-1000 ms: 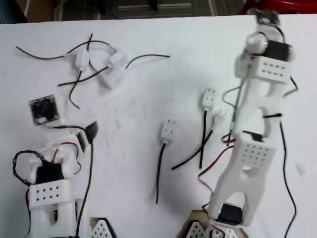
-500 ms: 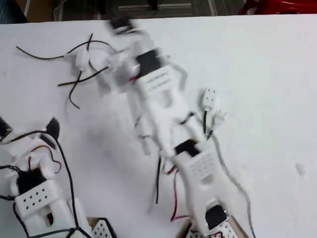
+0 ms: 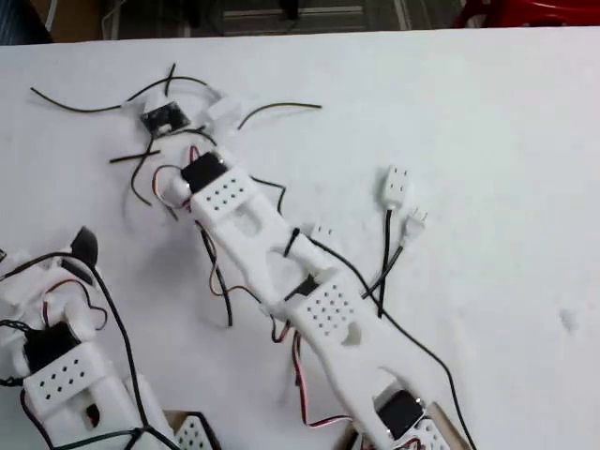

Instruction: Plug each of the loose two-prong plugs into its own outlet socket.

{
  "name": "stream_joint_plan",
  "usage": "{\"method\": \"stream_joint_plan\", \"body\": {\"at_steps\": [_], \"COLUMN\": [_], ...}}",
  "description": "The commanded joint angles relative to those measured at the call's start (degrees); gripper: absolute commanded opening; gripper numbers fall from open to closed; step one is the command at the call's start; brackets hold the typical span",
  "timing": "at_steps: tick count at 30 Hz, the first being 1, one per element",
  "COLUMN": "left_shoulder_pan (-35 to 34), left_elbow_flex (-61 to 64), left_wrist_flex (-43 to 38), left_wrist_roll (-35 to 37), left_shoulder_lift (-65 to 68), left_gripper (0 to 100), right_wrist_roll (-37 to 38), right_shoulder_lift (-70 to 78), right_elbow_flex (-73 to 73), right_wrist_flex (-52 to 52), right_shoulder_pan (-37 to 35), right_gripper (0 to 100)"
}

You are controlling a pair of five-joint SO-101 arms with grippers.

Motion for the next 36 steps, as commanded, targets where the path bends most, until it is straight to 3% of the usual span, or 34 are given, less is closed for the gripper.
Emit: {"method": "stream_joint_plan", "body": {"at_steps": [1, 8, 13, 18, 21, 30, 36], "left_shoulder_pan": [4.0, 13.4, 24.3, 28.4, 29.9, 29.5, 26.5], "left_elbow_flex": [-2.0, -3.3, -6.8, -7.5, -11.9, -41.3, -53.6], "left_wrist_flex": [-0.6, 2.5, 9.6, 9.5, 9.1, 9.5, 9.5], "left_wrist_roll": [-4.4, -10.4, -12.2, -12.3, -12.4, -12.4, -12.4], "left_shoulder_lift": [-0.7, -0.6, -0.6, 0.8, 9.7, 56.7, 69.4], "left_gripper": [32, 29, 29, 29, 29, 28, 28], "right_wrist_roll": [1.7, 9.5, 9.8, 9.6, 9.8, 10.3, 12.8], "right_shoulder_lift": [-5.2, -16.7, -21.1, -21.6, -22.1, -21.4, -17.5], "right_elbow_flex": [-1.6, -11.3, -11.7, -9.8, -3.3, 15.1, 22.4], "right_wrist_flex": [3.0, 14.7, 14.7, 15.0, 14.9, 14.6, 9.6], "right_shoulder_pan": [-0.1, 5.7, 15.2, 27.0, 32.3, 39.7, 39.7], "right_gripper": [26.7, 30.8, 30.8, 30.8, 30.8, 30.8, 30.8]}}
